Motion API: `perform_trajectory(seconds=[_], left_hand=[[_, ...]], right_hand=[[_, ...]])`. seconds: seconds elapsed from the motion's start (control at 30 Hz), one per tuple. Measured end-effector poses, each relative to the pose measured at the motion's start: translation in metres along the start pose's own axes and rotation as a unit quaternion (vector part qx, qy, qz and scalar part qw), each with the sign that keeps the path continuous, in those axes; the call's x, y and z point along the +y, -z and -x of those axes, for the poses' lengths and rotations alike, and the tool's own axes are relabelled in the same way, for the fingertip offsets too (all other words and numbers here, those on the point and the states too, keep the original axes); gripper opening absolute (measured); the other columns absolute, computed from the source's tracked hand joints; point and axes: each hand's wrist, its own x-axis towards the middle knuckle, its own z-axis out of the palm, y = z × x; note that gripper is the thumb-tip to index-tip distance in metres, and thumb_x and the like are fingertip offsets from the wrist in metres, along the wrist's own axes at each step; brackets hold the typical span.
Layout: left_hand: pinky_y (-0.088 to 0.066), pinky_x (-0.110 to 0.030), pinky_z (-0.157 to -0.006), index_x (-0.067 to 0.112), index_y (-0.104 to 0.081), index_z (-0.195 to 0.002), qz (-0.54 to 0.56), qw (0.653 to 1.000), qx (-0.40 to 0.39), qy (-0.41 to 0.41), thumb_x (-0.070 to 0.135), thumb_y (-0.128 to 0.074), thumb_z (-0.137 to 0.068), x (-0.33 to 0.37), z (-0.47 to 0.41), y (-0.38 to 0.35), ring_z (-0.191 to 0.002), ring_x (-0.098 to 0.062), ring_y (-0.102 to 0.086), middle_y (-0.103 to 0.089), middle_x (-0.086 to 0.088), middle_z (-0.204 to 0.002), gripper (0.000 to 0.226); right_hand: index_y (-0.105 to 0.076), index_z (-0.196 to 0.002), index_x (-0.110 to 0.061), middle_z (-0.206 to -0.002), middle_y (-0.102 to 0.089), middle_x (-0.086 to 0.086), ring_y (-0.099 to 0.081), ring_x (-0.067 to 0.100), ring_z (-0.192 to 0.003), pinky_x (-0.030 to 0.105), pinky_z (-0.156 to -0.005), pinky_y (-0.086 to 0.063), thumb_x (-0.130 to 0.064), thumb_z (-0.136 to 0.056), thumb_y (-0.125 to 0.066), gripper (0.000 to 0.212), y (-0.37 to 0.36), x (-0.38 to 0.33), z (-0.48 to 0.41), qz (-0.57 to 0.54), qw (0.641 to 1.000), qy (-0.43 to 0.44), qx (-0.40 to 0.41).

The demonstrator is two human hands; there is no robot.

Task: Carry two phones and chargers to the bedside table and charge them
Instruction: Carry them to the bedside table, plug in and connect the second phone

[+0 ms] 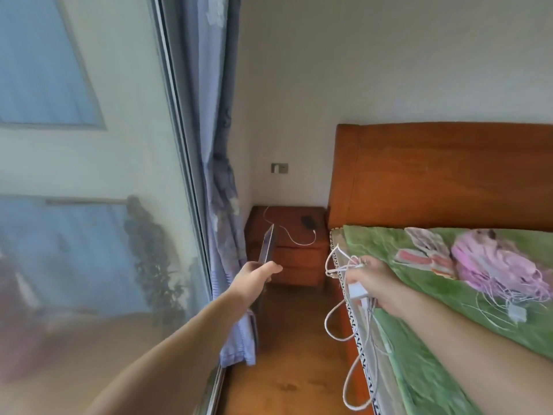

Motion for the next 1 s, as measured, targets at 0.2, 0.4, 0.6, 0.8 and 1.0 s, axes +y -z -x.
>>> perform_trajectory(seconds=[0.2, 0.4, 0.6, 0.8, 1.0], left_hand=[[-0.035, -0.027, -0.049, 0.019, -0.055, -0.066, -0.113, 0.992, 0.046, -0.02, 0.04, -0.071, -0.074, 0.031, -0.125, 0.003, -0.045, -0.011, -0.046, -0.045, 0.011, -0.042, 0.027], [-0.035, -0.027, -0.05, 0.015, -0.056, -0.078, -0.127, 0.987, 0.094, 0.005, 0.046, -0.068, -0.072, 0.07, -0.249, -0.012, -0.051, -0.012, -0.046, -0.047, 0.005, -0.056, 0.034], [-0.041, -0.028, -0.055, 0.013, -0.061, -0.085, -0.146, 0.981, 0.127, 0.022, 0.059, -0.065, -0.055, 0.113, -0.356, -0.013, -0.057, -0.018, -0.055, -0.057, -0.002, -0.065, 0.055], [-0.039, -0.028, -0.056, 0.014, -0.055, -0.097, -0.1, 0.986, 0.127, 0.037, 0.044, -0.073, -0.076, 0.111, -0.48, -0.008, -0.067, -0.019, -0.054, -0.058, -0.007, -0.084, 0.041], [-0.046, -0.033, -0.062, 0.015, -0.053, -0.106, -0.089, 0.993, 0.068, 0.031, 0.043, -0.073, -0.076, 0.101, -0.618, 0.001, -0.079, -0.017, -0.06, -0.061, -0.005, -0.092, 0.046]], right_hand=[[-0.059, -0.106, -0.011, -0.089, -0.061, 0.017, -0.06, 0.03, -0.071, 0.032, -0.057, -0.048, -0.001, -0.071, -0.061, 0.037, -0.003, -0.022, -0.131, -0.017, 1.0, -0.014, -0.013], [-0.059, -0.097, -0.01, -0.085, -0.059, 0.014, -0.061, 0.031, -0.075, 0.042, -0.068, -0.053, -0.001, -0.072, -0.06, 0.026, -0.008, -0.049, -0.283, -0.056, 0.998, -0.029, -0.027], [-0.062, -0.096, -0.011, -0.087, -0.063, 0.015, -0.061, 0.029, -0.072, 0.034, -0.06, -0.05, -0.004, -0.069, -0.062, 0.027, 0.001, -0.089, -0.401, -0.041, 0.998, -0.027, -0.035], [-0.061, -0.094, -0.014, -0.085, -0.063, 0.012, -0.06, 0.026, -0.07, 0.029, -0.056, -0.048, -0.005, -0.069, -0.061, 0.026, -0.013, -0.115, -0.505, 0.01, 0.999, -0.027, -0.03], [-0.059, -0.091, -0.012, -0.08, -0.06, 0.008, -0.055, 0.021, -0.065, 0.025, -0.051, -0.04, -0.008, -0.068, -0.062, 0.023, -0.035, -0.133, -0.605, 0.102, 0.994, -0.026, -0.013]])
